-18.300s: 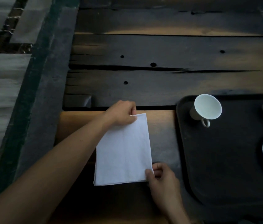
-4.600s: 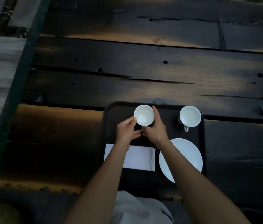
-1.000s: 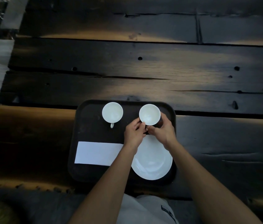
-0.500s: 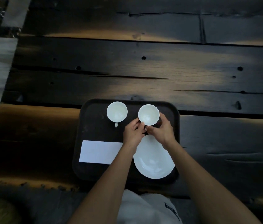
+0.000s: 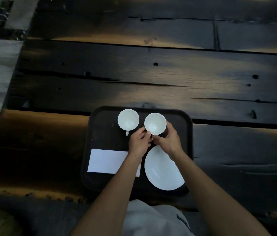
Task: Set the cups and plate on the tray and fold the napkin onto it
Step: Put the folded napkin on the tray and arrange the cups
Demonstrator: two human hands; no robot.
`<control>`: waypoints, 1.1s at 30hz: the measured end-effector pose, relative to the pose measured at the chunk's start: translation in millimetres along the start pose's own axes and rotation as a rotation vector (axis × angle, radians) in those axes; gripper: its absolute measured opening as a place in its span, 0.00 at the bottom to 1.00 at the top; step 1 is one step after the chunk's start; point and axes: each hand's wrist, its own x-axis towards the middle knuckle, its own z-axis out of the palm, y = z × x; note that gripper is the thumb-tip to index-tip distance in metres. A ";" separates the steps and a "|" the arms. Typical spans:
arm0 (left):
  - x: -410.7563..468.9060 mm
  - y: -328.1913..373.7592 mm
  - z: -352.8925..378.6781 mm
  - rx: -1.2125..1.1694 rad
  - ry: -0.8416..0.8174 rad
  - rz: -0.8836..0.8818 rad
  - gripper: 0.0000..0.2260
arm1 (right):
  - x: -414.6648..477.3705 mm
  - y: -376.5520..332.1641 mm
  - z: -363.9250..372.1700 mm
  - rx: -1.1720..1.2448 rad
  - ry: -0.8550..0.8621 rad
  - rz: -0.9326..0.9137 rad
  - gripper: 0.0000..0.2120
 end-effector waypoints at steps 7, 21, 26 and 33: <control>-1.4 -2.2 -10.3 -0.006 -0.017 0.022 0.14 | -2.6 -1.9 8.3 -0.029 -0.006 -0.005 0.36; 7.2 -10.1 -78.1 0.116 0.141 0.001 0.08 | -0.5 -5.9 20.3 -0.220 0.067 -0.069 0.50; 15.0 -14.0 -74.0 0.143 0.159 -0.001 0.10 | 2.3 -4.2 23.8 -0.237 0.103 -0.084 0.47; 16.5 -19.9 -67.6 0.077 0.149 -0.010 0.11 | 1.2 -5.8 26.5 -0.233 0.125 -0.105 0.45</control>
